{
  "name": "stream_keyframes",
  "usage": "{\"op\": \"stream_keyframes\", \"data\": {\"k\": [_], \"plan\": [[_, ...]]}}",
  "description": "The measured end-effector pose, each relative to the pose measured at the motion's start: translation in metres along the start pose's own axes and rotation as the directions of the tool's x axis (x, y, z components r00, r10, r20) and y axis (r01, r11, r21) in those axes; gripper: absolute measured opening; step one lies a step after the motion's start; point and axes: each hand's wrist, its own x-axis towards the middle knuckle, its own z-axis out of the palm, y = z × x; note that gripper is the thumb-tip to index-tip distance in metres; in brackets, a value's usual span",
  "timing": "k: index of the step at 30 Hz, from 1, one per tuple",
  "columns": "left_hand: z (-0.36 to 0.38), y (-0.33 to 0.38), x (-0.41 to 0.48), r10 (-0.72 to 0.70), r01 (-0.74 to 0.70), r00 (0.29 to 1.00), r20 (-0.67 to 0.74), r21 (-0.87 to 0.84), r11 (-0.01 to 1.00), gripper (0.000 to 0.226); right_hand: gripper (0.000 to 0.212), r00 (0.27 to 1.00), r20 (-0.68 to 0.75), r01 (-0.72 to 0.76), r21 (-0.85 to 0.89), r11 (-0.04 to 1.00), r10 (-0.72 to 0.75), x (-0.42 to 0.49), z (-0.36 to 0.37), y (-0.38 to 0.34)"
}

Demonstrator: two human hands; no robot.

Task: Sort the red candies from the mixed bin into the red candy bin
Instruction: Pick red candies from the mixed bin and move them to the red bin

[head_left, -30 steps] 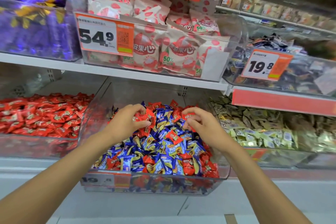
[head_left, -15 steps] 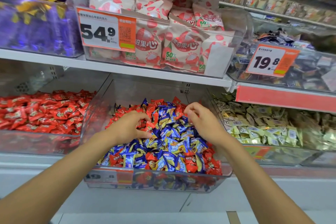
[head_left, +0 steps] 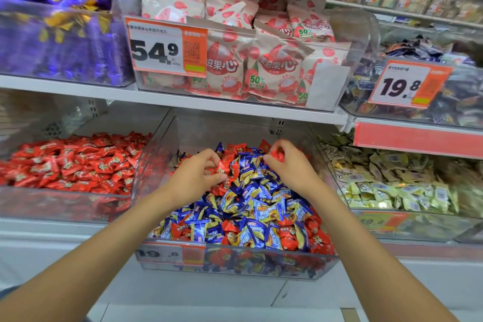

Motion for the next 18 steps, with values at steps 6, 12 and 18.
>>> {"op": "stream_keyframes", "data": {"k": [6, 12, 18], "plan": [[0.006, 0.003, 0.014, 0.023, -0.026, 0.999, 0.024, 0.145, 0.989, 0.025, 0.015, 0.999, -0.012, 0.043, 0.101, 0.994, -0.042, -0.014, -0.013, -0.002], [0.017, 0.004, 0.036, -0.034, 0.007, 0.994, 0.104, 0.246, 0.969, 0.032, 0.027, 1.0, -0.014, 0.014, 0.199, 0.98, -0.011, -0.024, -0.018, -0.004], [0.006, 0.002, 0.032, 0.043, -0.039, 0.999, -0.033, 0.117, 0.992, 0.018, 0.027, 0.997, 0.062, 0.041, 0.157, 0.987, -0.051, -0.025, -0.025, -0.006]]}}
